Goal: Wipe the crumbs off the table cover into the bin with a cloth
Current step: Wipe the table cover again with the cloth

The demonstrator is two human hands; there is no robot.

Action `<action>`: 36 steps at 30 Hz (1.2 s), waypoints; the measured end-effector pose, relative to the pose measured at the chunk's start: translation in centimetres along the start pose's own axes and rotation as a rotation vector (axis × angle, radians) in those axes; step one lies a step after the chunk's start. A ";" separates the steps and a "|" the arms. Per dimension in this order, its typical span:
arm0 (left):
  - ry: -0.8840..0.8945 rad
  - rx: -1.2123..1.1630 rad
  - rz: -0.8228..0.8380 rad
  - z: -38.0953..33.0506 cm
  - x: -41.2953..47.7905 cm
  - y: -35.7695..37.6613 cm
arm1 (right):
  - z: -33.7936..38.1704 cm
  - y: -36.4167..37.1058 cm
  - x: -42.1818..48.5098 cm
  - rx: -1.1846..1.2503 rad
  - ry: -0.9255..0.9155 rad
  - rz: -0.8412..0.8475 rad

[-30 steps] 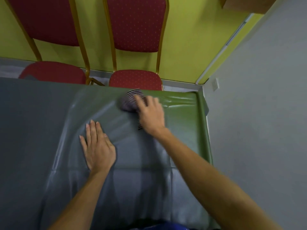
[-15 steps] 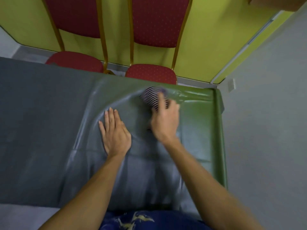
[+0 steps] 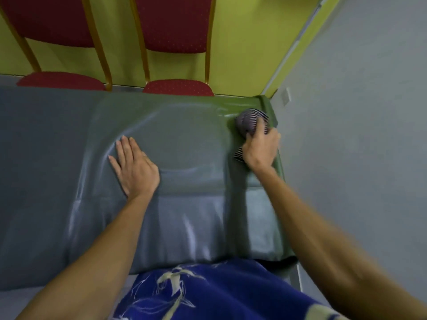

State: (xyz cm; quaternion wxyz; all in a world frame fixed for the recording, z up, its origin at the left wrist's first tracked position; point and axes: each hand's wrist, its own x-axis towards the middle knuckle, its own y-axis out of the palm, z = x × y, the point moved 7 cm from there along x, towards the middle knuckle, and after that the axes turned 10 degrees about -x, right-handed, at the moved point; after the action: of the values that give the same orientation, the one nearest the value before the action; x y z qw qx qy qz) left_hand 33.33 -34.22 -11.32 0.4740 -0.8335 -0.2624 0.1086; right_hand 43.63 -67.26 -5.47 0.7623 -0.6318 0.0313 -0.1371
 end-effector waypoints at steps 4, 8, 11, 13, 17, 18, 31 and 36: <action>0.000 -0.009 0.041 0.2 0.2 0.0 | 9.3 -0.2 -10.6 0.173 -0.295 0.020; 0.017 -0.020 0.108 0.9 0.4 -0.2 | 11.8 0.5 -19.0 0.102 -0.621 0.176; 0.041 -0.002 0.158 1.0 0.9 -0.2 | 6.4 0.6 -16.5 0.006 -0.543 0.118; 0.028 -0.018 0.255 1.0 1.1 -0.2 | 1.3 -0.1 -14.3 -0.006 -0.348 0.069; 0.060 -0.041 0.281 -0.5 -1.0 -2.0 | -2.1 -1.3 -13.9 0.094 -0.024 0.045; 0.114 -0.055 0.254 -1.6 -2.8 -2.3 | -1.1 -1.6 -14.7 0.125 -0.045 0.032; 0.329 0.109 0.274 -3.7 -14.2 0.9 | -7.2 -1.9 -15.5 -0.039 -0.163 -0.020; 0.327 0.129 0.269 -3.7 -14.1 1.0 | -7.5 -2.7 -15.3 0.095 0.104 -0.031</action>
State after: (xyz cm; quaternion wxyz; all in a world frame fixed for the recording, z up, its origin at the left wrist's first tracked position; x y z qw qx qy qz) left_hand 23.40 -44.99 -11.11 0.5436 -0.8356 -0.0609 0.0508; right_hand 26.85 -71.11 -6.23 0.7867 -0.5871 0.0546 -0.1828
